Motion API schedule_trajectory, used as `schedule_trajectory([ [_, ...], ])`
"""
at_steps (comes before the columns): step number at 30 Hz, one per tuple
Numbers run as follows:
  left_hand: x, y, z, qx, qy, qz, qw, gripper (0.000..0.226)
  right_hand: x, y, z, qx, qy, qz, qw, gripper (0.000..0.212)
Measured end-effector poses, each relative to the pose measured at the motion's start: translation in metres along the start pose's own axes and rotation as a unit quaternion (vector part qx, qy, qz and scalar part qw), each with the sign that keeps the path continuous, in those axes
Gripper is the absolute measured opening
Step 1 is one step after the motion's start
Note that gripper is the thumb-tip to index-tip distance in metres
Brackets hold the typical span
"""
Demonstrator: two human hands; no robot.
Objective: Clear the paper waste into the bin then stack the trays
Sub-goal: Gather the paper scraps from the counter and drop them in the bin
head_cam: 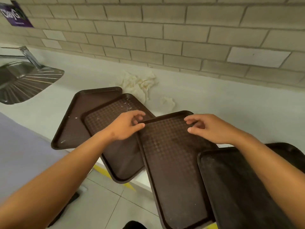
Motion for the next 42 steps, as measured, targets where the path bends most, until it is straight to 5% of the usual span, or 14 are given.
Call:
schedule_trajectory([
  [17,-0.090,0.037,-0.163,-0.047,0.026,-0.066,0.996,0.060,-0.028,0.019,-0.185,-0.035,-0.042,0.114,0.992,0.060],
  [31,-0.128,-0.006,-0.252,-0.183,0.012,-0.167,0.969,0.077,0.072,-0.039,-0.282,-0.013,-0.213,0.099,0.972,0.079],
  [38,-0.141,-0.021,-0.266,-0.206,-0.006,-0.193,0.959,0.076,0.082,-0.049,-0.296,0.024,-0.201,0.137,0.970,0.056],
  [42,-0.142,-0.022,-0.271,-0.175,-0.011,-0.168,0.970,0.051,0.076,-0.047,-0.294,0.079,-0.191,0.158,0.966,0.043],
])
Point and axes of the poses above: each hand's wrist, its own z-axis away from the middle knuckle, its own y-axis out of the back of the hand, x = y × z, the point moved 10 cm from there along -z, towards the middle knuckle, and after that the axes turned 1 degree about -y, right-handed, at the moved point
